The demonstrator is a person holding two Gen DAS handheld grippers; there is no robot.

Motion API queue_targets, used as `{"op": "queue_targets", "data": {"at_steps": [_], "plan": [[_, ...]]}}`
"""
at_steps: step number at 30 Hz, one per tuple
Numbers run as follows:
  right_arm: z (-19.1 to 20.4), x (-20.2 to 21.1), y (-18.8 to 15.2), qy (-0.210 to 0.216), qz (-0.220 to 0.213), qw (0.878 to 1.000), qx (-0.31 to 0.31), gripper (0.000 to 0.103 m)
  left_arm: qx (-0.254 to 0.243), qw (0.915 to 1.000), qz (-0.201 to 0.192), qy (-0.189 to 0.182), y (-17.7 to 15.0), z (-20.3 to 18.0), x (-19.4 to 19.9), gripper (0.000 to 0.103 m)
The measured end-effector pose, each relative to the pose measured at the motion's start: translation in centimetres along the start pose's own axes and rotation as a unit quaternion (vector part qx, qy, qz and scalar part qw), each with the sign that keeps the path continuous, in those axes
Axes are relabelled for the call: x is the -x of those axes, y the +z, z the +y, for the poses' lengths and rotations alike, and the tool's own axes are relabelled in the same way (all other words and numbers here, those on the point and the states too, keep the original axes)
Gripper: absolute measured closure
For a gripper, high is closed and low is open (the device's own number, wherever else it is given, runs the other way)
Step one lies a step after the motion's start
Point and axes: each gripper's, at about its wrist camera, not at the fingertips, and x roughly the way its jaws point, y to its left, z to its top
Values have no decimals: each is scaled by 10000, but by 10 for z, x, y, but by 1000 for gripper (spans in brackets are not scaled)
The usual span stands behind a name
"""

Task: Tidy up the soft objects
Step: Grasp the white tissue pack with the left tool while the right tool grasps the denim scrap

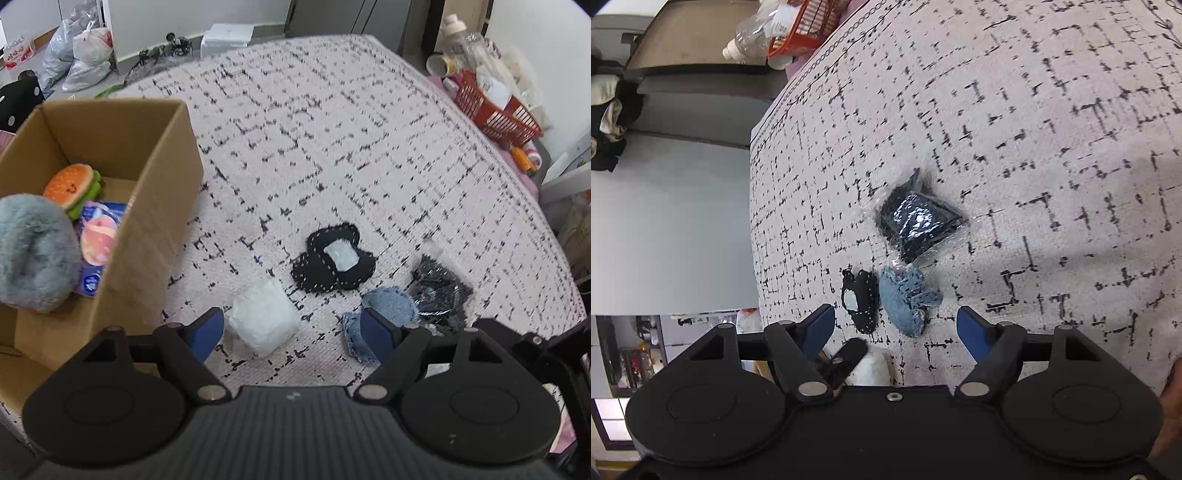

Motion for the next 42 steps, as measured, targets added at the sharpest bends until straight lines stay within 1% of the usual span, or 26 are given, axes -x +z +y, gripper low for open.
{"op": "queue_targets", "data": {"at_steps": [2,3,6,8,10,12,16,26,27,28,29,30,31,32,33,36,38,42], "plan": [[3,-2,0,-29,-27,10000,52,30,-62,9999,83,42,0,-1,-8,23],[3,-3,0,-37,-25,10000,57,30,-89,9999,108,67,0,0,-11,26],[3,-7,0,-71,14,10000,54,30,-161,9996,122,204,0,1,-18,31],[4,-11,0,-138,12,9999,94,30,-223,9992,207,265,0,1,-24,38],[5,-14,-1,-171,21,9998,129,30,-202,9988,345,285,-1,4,-33,60],[6,-18,-1,-228,11,9996,177,30,-85,9991,251,321,-1,9,-34,67],[9,-27,-1,-346,15,9992,223,30,-40,9997,157,159,5,12,-33,69],[25,-54,-5,-586,42,9972,468,32,28,9997,158,-198,9,16,-29,70],[26,-55,-4,-611,31,9969,497,34,60,9996,160,-216,10,17,-29,70],[27,-57,-4,-640,30,9965,531,40,87,9995,160,-246,10,17,-28,70],[28,-59,-4,-670,45,9962,562,43,106,9994,153,-281,10,18,-27,70],[28,-62,-5,-691,62,9959,585,50,121,9993,144,-317,10,19,-25,70],[28,-64,-6,-729,75,9954,623,59,135,9992,141,-354,10,20,-24,70],[28,-66,-7,-775,81,9948,663,65,152,9990,138,-392,11,20,-22,70],[28,-67,-8,-823,79,9942,691,74,167,9989,129,-427,11,21,-21,70],[29,-65,-11,-851,10,9928,839,81,159,9986,49,-511,11,21,-14,70],[33,-59,-13,-848,-71,9917,960,84,175,9982,13,-567,12,23,-9,70],[41,-48,-18,-644,-115,9921,1070,85,210,9976,-125,-642,12,26,8,70]]}}
